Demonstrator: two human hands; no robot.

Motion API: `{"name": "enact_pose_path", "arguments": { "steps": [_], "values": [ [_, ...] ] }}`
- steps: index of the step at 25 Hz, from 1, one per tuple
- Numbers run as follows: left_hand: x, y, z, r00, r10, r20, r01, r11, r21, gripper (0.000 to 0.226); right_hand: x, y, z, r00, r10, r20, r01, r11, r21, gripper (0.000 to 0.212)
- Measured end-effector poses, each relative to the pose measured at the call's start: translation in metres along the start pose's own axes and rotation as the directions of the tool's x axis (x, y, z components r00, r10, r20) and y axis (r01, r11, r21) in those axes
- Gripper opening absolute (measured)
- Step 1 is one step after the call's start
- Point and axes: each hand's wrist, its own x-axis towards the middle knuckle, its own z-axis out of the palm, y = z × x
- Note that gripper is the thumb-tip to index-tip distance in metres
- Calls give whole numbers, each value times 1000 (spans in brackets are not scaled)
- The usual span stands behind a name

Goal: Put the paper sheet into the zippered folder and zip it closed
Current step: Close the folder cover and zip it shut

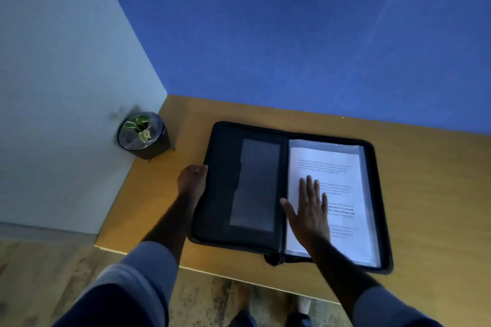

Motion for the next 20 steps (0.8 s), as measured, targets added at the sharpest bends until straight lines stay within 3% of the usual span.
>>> {"name": "enact_pose_path", "arguments": {
  "steps": [3,5,9,12,16,20],
  "values": [
    [-11,14,-21,997,76,33,-65,966,-251,51,14,-64,10,996,-93,15,91,989,113,101],
    [-23,25,-33,978,151,141,-87,922,-378,69,22,-98,7,989,-146,18,140,975,172,98],
    [-56,51,-42,807,454,378,-128,759,-638,73,34,-139,-18,977,-211,-35,212,937,278,91],
    [-87,74,-32,779,463,424,-36,707,-706,71,39,-150,-46,975,-201,-95,223,888,403,85],
    [-123,92,10,738,539,407,-92,678,-729,71,40,-141,-87,984,-140,-110,178,807,563,86],
    [-144,91,60,688,585,430,-123,678,-725,49,32,-116,-123,993,-104,-46,107,709,697,76]
  ]
}}
